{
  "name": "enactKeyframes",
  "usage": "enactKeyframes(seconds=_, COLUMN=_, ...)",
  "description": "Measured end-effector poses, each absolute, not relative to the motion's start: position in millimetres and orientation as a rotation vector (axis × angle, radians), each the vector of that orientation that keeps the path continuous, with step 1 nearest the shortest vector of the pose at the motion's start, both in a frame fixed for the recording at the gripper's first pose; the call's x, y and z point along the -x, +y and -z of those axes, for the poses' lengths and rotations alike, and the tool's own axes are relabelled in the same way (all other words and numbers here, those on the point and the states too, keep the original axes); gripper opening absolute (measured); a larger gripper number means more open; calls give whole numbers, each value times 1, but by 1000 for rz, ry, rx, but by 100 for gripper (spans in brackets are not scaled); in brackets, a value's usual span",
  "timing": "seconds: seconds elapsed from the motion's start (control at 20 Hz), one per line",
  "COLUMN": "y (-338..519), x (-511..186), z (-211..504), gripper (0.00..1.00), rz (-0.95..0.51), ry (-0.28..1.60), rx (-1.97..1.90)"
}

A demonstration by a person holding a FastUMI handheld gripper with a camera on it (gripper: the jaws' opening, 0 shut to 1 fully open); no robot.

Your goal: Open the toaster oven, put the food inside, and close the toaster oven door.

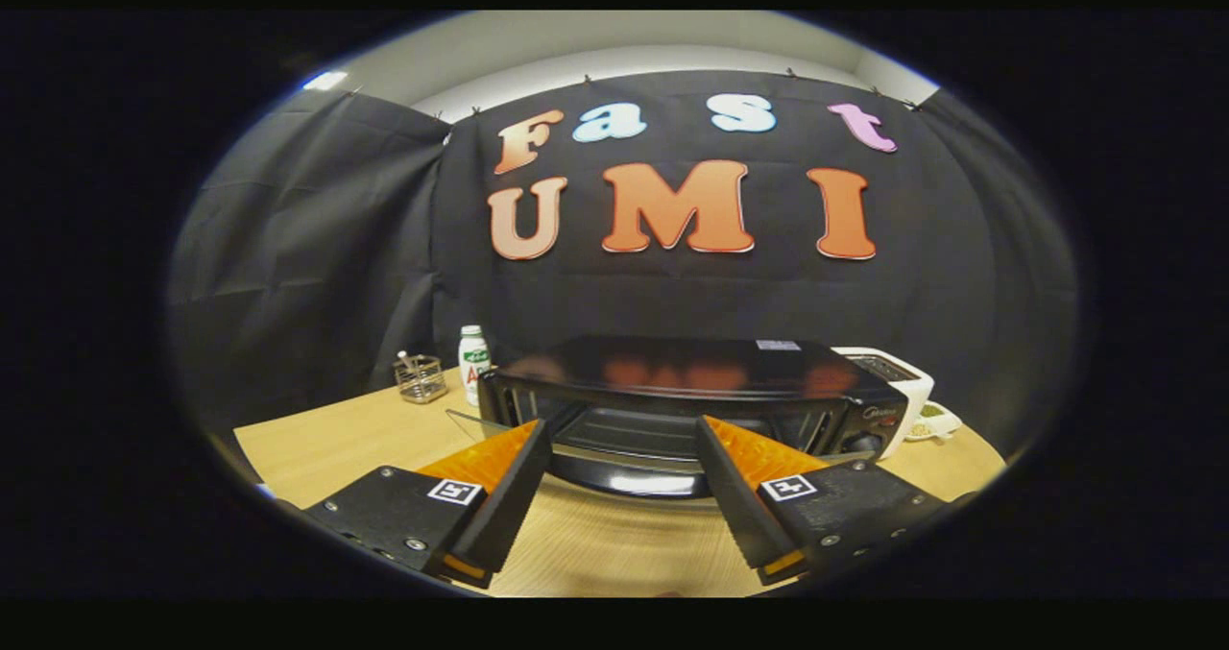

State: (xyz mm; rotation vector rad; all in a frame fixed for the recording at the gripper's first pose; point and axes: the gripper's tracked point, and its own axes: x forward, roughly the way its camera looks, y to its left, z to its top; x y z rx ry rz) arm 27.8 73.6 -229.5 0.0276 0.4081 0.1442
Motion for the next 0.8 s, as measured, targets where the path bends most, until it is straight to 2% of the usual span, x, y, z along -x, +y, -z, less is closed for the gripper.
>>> enactKeyframes(seconds=0.25, y=83, x=26, z=262, gripper=90, rz=-233, ry=540, rx=-31)
enactKeyframes(seconds=0.8, y=89, x=63, z=313, gripper=90, rz=-273, ry=729, rx=-148)
